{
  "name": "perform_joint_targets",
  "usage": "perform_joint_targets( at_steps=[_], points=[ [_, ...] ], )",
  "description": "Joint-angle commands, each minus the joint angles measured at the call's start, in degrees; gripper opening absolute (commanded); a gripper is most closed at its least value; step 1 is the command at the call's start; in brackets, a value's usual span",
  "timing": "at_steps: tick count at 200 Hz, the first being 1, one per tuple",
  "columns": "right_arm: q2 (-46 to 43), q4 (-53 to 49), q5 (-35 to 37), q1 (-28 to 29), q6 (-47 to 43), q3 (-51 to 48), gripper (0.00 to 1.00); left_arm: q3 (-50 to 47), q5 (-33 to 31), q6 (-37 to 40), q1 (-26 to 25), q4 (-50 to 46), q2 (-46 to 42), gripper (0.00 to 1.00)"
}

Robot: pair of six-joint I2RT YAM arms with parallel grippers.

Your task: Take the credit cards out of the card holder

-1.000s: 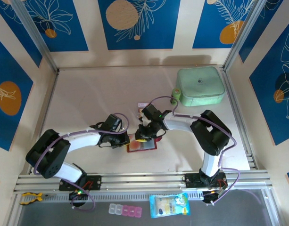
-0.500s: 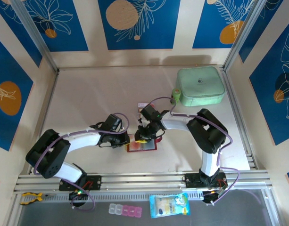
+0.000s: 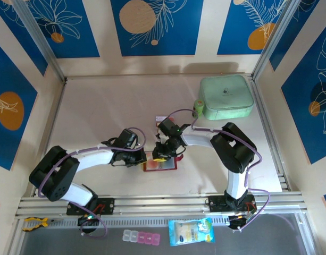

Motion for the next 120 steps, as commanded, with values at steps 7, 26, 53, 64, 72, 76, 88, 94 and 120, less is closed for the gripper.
perform_joint_targets(
  at_steps=[7, 26, 53, 64, 72, 76, 88, 94, 120],
  points=[
    [0.9, -6.14, 4.3, 0.51, -2.13, 1.49, 0.22, -0.22, -0.87, 0.75, 0.54, -2.68, 0.78, 0.01],
    [0.73, -6.77, 4.67, 0.58, -2.5, 1.87, 0.22, -0.19, -0.89, 0.78, 0.56, -2.71, 0.8, 0.01],
    [0.75, -6.67, 4.49, 0.78, -2.59, 2.12, 0.22, -0.04, -0.89, 0.75, 0.53, -2.94, 0.46, 0.02],
    [0.73, -6.72, 4.49, 0.77, -2.59, 2.13, 0.22, -0.03, -0.92, 0.75, 0.48, -3.14, 0.2, 0.02],
    [0.73, -6.78, 4.61, 0.74, -2.57, 2.13, 0.22, 0.08, -1.06, 0.77, 0.56, -3.3, -0.02, 0.02],
    [0.73, -6.86, 4.73, 0.86, -2.58, 2.12, 0.22, 0.04, -1.1, 0.77, 0.53, -3.38, -0.18, 0.02],
    [0.51, -7.17, 5.22, 0.87, -2.68, 2.13, 0.22, 0.23, -1.37, 0.82, 0.56, -3.78, -0.4, 0.02],
    [0.39, -7.34, 5.45, 0.85, -2.68, 2.13, 0.22, 0.29, -1.46, 0.89, 0.5, -3.93, -0.41, 0.03],
    [-0.8, -6.48, 5.25, 0.86, -2.36, 1.4, 0.22, 0.55, -1.46, 0.95, 0.56, -4.19, -0.95, 0.04]
  ],
)
